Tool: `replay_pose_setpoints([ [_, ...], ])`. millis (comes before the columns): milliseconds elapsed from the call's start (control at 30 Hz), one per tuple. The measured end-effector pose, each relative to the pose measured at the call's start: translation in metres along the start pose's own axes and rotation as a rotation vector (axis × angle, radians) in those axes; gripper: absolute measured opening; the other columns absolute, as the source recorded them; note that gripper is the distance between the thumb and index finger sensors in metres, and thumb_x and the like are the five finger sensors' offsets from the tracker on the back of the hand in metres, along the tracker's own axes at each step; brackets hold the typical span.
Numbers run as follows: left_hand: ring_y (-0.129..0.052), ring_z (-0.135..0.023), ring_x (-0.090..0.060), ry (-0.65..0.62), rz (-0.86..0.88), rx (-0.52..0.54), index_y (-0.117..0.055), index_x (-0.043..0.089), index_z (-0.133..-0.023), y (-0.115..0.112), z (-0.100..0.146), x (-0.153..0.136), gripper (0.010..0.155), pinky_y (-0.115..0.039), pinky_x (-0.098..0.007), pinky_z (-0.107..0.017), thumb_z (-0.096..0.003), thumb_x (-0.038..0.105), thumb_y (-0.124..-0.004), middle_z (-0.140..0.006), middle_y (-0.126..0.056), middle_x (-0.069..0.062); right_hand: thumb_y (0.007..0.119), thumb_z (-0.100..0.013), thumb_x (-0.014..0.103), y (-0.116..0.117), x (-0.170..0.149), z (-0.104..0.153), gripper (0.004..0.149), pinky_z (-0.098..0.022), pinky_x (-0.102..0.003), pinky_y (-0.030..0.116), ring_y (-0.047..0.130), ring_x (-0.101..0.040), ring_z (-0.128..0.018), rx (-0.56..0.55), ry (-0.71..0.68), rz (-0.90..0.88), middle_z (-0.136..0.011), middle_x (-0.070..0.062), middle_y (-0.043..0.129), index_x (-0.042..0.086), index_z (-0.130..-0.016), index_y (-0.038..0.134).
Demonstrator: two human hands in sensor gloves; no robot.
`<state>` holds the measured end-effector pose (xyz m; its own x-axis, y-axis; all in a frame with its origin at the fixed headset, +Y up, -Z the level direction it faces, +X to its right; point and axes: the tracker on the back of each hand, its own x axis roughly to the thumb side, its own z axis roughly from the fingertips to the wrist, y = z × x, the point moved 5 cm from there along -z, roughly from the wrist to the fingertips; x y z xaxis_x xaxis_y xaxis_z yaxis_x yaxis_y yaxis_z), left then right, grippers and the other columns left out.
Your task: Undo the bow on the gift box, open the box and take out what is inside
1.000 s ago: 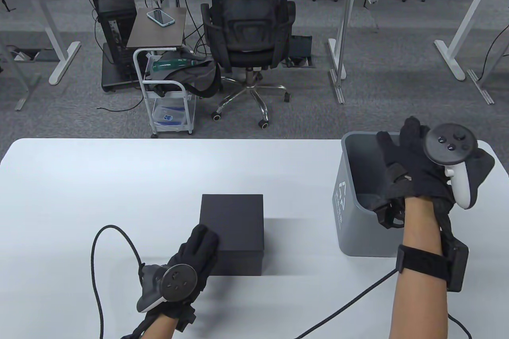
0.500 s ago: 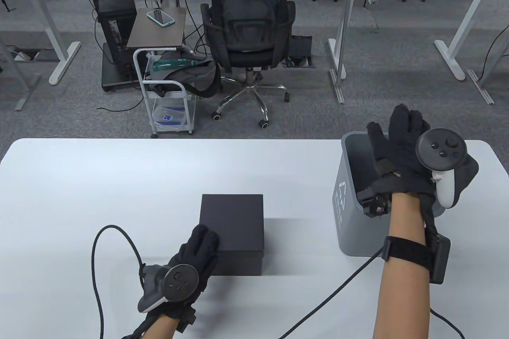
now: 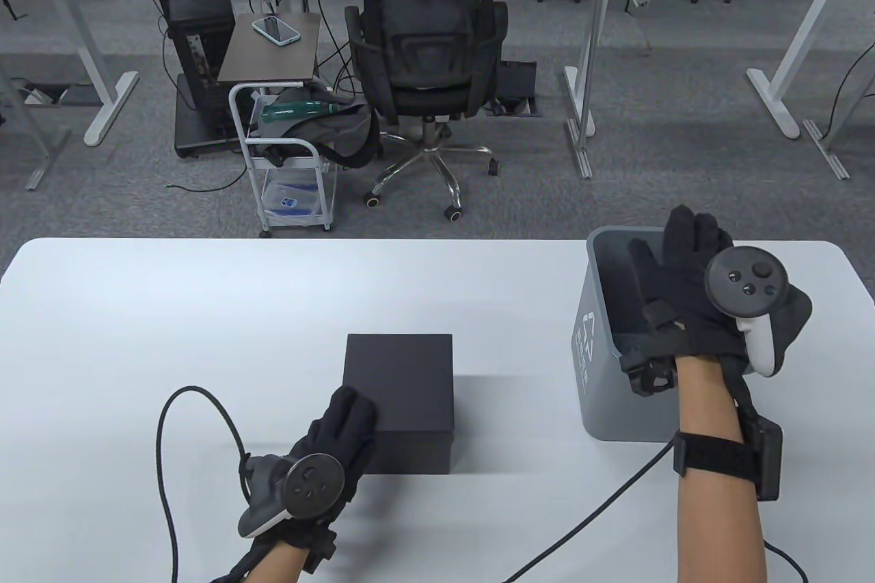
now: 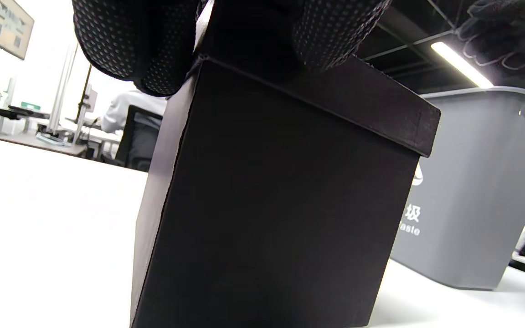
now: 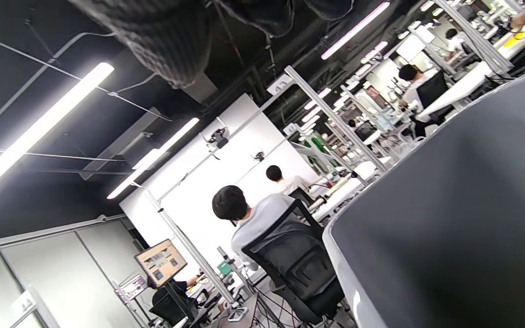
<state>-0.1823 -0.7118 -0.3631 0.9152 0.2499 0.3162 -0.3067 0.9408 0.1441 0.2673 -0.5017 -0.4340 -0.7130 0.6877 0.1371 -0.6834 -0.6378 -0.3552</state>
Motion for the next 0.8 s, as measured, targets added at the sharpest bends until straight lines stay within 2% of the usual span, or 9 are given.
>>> replay_pose_setpoints([
  [100, -0.082, -0.089, -0.049, 0.001, 0.011, -0.002, -0.05, 0.02, -0.117, -0.001, 0.0, -0.001, 0.061, -0.077, -0.051, -0.067, -0.0637, 0.038, -0.072, -0.126, -0.041, -0.017, 0.07, -0.061, 0.046, 0.002, -0.011, 0.035, 0.075, -0.073, -0.065, 0.011, 0.024, -0.054, -0.107, -0.025, -0.11, -0.06, -0.118, -0.027, 0.028, 0.011, -0.119, 0.039],
  [167, -0.082, -0.089, -0.049, 0.001, 0.01, -0.004, -0.049, 0.02, -0.117, -0.001, 0.0, 0.0, 0.061, -0.076, -0.051, -0.067, -0.0638, 0.038, -0.072, -0.126, -0.041, -0.017, 0.069, -0.061, 0.047, 0.001, -0.023, 0.059, 0.075, -0.073, -0.065, 0.009, 0.022, -0.054, -0.106, -0.098, -0.167, -0.092, -0.119, -0.027, 0.027, 0.011, -0.119, 0.038],
  [200, -0.082, -0.089, -0.049, 0.001, 0.005, -0.006, -0.049, 0.02, -0.117, -0.001, 0.0, 0.0, 0.061, -0.076, -0.051, -0.067, -0.0638, 0.038, -0.072, -0.126, -0.041, -0.017, 0.069, -0.062, 0.045, 0.0, -0.034, 0.071, 0.073, -0.073, -0.064, 0.01, 0.024, -0.054, -0.105, -0.143, -0.177, -0.106, -0.118, -0.028, 0.027, 0.007, -0.117, 0.039],
  [233, -0.082, -0.089, -0.049, 0.001, 0.001, -0.008, -0.049, 0.019, -0.117, -0.001, -0.001, 0.0, 0.061, -0.077, -0.051, -0.067, -0.0638, 0.038, -0.072, -0.126, -0.041, -0.017, 0.069, -0.062, 0.044, -0.002, -0.042, 0.08, 0.067, -0.074, -0.063, 0.01, 0.025, -0.052, -0.104, -0.182, -0.186, -0.119, -0.117, -0.026, 0.026, 0.012, -0.115, 0.041],
  [300, -0.082, -0.089, -0.05, 0.002, 0.001, -0.01, -0.049, 0.02, -0.117, -0.001, 0.0, 0.001, 0.061, -0.076, -0.051, -0.067, -0.0638, 0.038, -0.072, -0.126, -0.04, -0.017, 0.071, -0.062, 0.039, -0.001, -0.056, 0.088, 0.049, -0.077, -0.06, 0.014, 0.042, -0.046, -0.096, -0.194, -0.259, -0.14, -0.109, -0.021, 0.047, 0.015, -0.103, 0.06],
  [367, -0.082, -0.089, -0.05, 0.003, 0.006, -0.011, -0.049, 0.019, -0.117, -0.001, 0.0, 0.0, 0.061, -0.076, -0.051, -0.067, -0.0639, 0.038, -0.071, -0.126, -0.04, -0.018, 0.074, -0.06, 0.038, 0.001, -0.068, 0.09, 0.037, -0.078, -0.059, 0.022, 0.066, -0.043, -0.08, -0.189, -0.249, -0.142, -0.092, -0.019, 0.073, 0.015, -0.089, 0.078],
  [433, -0.081, -0.089, -0.05, 0.004, 0.008, -0.012, -0.049, 0.019, -0.117, -0.001, 0.0, 0.0, 0.061, -0.076, -0.051, -0.067, -0.064, 0.038, -0.071, -0.126, -0.04, -0.017, 0.076, -0.059, 0.037, 0.004, -0.075, 0.089, 0.035, -0.079, -0.059, 0.023, 0.072, -0.043, -0.078, -0.159, -0.248, -0.153, -0.087, -0.018, 0.08, 0.014, -0.084, 0.085],
  [667, -0.082, -0.089, -0.049, 0.005, 0.008, -0.012, -0.049, 0.02, -0.117, 0.0, 0.0, 0.0, 0.061, -0.076, -0.051, -0.067, -0.064, 0.038, -0.071, -0.126, -0.04, -0.017, 0.079, -0.057, 0.038, 0.001, -0.077, 0.09, 0.037, -0.079, -0.062, 0.03, 0.078, -0.042, -0.077, -0.174, -0.259, -0.181, -0.081, -0.018, 0.089, 0.013, -0.083, 0.09],
  [800, -0.082, -0.089, -0.049, 0.005, 0.009, -0.014, -0.049, 0.02, -0.117, -0.001, 0.0, 0.0, 0.061, -0.076, -0.051, -0.067, -0.0639, 0.038, -0.071, -0.126, -0.04, -0.017, 0.078, -0.057, 0.039, -0.001, -0.069, 0.094, 0.04, -0.079, -0.063, 0.032, 0.078, -0.042, -0.078, -0.16, -0.295, -0.131, -0.08, -0.018, 0.09, 0.013, -0.086, 0.089],
])
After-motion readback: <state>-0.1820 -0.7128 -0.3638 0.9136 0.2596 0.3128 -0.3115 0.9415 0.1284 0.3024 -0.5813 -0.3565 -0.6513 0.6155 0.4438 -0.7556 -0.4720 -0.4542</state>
